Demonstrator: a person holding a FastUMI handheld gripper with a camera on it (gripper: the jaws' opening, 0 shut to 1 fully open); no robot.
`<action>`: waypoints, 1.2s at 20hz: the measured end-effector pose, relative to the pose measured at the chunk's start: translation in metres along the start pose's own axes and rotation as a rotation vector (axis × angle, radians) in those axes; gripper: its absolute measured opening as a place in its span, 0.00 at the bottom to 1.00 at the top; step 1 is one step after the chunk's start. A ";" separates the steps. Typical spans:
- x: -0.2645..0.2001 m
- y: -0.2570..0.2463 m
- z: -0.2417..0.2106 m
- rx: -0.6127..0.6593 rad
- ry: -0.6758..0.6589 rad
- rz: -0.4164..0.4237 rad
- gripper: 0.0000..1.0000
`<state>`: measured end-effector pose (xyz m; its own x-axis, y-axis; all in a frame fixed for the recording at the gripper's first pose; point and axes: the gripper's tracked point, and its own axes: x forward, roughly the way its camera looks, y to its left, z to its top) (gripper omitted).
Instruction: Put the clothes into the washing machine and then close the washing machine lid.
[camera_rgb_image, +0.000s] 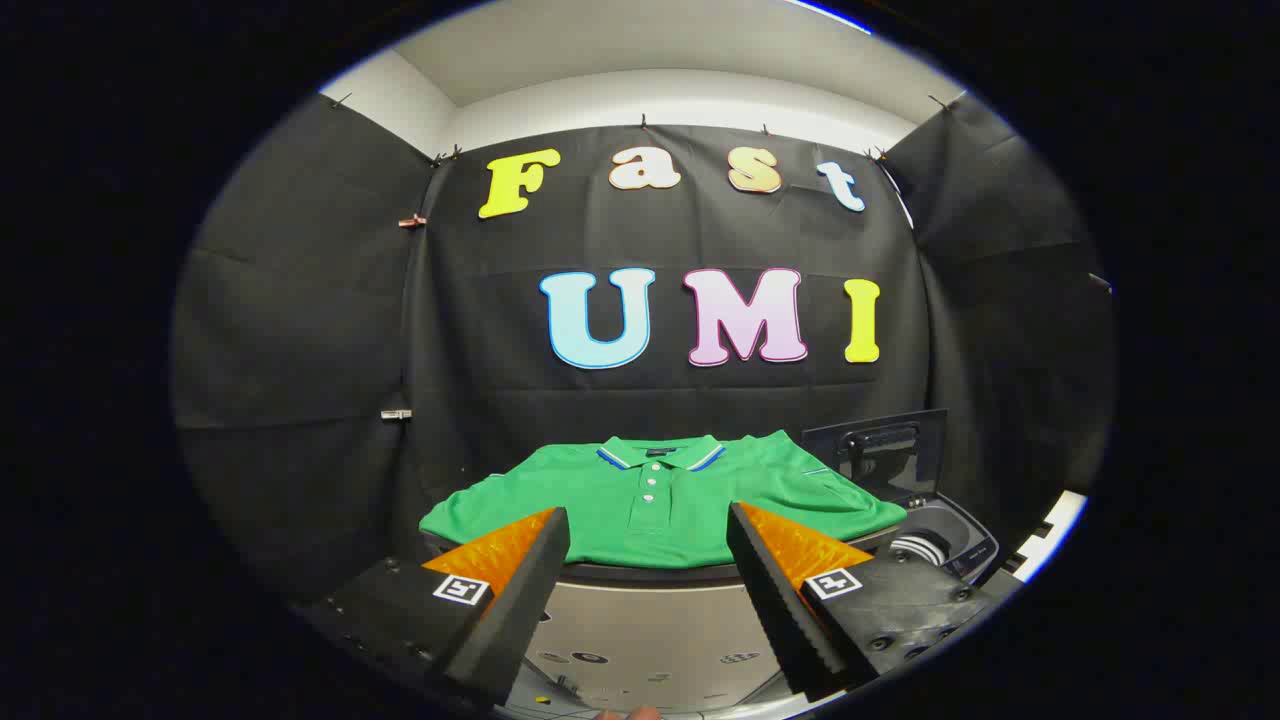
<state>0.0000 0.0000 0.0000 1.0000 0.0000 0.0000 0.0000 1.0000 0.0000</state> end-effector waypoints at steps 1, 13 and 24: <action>0.001 0.000 -0.002 -0.002 0.004 0.001 0.99; 0.004 0.004 -0.003 -0.018 0.010 0.002 0.99; 0.006 0.012 -0.010 -0.007 0.025 0.006 0.99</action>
<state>0.0062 0.0123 -0.0099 0.9997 0.0059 -0.0253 -0.0061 1.0000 -0.0072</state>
